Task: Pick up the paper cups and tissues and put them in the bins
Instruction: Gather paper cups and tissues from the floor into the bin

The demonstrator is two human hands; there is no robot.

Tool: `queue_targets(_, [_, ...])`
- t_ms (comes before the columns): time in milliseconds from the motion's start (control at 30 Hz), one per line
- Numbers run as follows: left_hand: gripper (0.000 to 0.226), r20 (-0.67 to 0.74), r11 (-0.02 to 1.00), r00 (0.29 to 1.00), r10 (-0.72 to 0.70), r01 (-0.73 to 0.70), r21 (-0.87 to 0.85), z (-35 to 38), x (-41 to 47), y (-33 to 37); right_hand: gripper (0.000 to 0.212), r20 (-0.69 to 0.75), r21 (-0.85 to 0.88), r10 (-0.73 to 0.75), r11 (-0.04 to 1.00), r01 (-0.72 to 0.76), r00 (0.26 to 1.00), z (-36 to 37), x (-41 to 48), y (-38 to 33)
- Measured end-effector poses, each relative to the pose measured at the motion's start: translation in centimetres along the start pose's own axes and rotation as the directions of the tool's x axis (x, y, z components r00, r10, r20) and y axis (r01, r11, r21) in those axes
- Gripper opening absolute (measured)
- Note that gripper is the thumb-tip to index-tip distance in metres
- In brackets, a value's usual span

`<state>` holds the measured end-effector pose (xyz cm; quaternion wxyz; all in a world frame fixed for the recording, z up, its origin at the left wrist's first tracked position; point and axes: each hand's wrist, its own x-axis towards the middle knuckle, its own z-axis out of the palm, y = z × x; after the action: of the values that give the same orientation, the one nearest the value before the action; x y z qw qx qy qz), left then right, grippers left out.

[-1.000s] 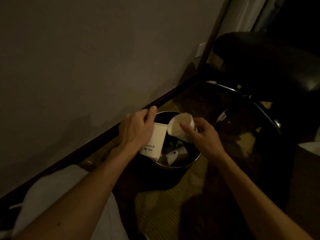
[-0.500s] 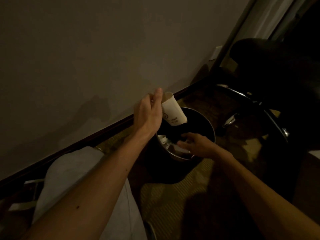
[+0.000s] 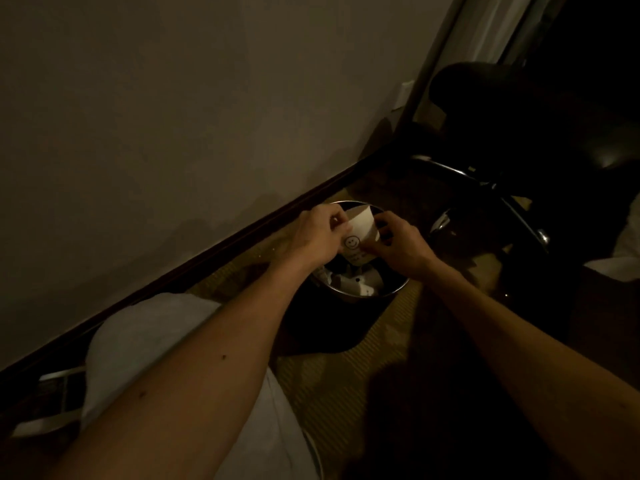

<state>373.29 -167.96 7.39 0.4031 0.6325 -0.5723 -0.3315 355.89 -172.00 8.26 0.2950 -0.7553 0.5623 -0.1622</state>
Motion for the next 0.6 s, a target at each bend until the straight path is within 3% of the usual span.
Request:
queue_targets(100, [0.005,0.053,0.943,0.999,0.012,-0.029,0.331,-0.2,0.1,-1.9,0.056,0.080,-0.009,0.078,0.997,-0.078,0.994,1.0,-0.4,1.6])
queue_targets(200, [0.017,0.122,0.861,0.992,-0.023,-0.042,0.506,-0.6,0.1,-3.3,0.051,0.127,0.013,0.091,0.996,-0.093,0.988,1.5,-0.6,2.3])
queue_targets(367, [0.020,0.153,0.806,0.988,0.008,-0.097,0.585,-0.3,0.1,-3.6,0.026,0.217,-0.207,0.039,0.978,0.007,0.975,2.7,-1.1,2.1])
queue_targets(467, [0.021,0.191,0.796,0.982,-0.005,-0.111,0.595,-0.2,0.1,-3.5,0.023,0.262,-0.229,0.042,0.973,0.020,0.964,2.7,-1.5,1.7])
queue_targets(600, [0.017,0.193,0.865,0.980,0.043,-0.133,0.484,-1.5,-0.3,-2.4,0.024,0.147,-0.194,-0.018,0.980,0.046,0.989,2.1,-2.4,0.1])
